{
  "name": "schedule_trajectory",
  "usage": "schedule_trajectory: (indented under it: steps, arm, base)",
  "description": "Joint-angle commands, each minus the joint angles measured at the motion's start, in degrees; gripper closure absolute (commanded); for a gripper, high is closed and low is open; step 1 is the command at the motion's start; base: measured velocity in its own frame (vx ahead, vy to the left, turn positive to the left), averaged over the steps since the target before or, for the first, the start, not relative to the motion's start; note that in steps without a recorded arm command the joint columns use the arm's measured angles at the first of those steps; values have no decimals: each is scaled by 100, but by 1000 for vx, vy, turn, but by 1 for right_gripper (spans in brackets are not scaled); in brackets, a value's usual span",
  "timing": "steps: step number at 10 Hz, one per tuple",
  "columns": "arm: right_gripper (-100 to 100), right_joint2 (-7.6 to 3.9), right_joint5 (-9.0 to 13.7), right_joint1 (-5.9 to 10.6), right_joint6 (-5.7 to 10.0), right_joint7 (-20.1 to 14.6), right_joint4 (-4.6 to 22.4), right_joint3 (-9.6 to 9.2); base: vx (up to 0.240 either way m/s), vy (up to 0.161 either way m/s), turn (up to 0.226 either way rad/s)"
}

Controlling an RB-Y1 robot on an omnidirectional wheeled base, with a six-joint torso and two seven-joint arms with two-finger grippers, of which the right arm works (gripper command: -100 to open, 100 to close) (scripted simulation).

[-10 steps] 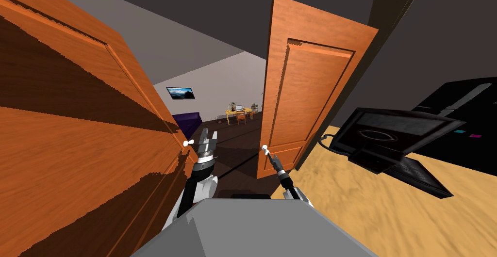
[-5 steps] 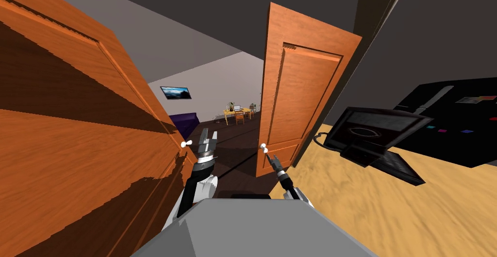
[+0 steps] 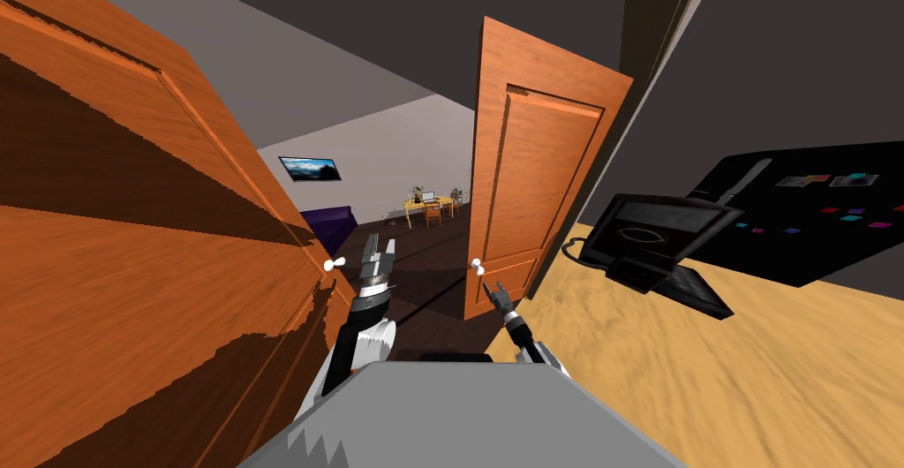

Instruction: Push the door open

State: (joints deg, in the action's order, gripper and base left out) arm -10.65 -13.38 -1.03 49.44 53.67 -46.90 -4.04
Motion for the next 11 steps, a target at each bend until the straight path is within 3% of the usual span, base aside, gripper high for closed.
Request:
schedule_trajectory:
  steps: [1,8,10,11]
  arm:
    - [-100,-13,-5,0,-6,208,4,-35]
    - [-100,-112,-54,-63,-69,1284,-76,-322]
    - [-100,-133,-64,-76,-83,1488,-93,-384]
    - [-100,-127,-59,-59,-70,1405,-69,-359]
  base:
    - [-28,13,-32]
    - [-34,9,-68]
    - [-31,10,-61]
    - [-13,6,-14]
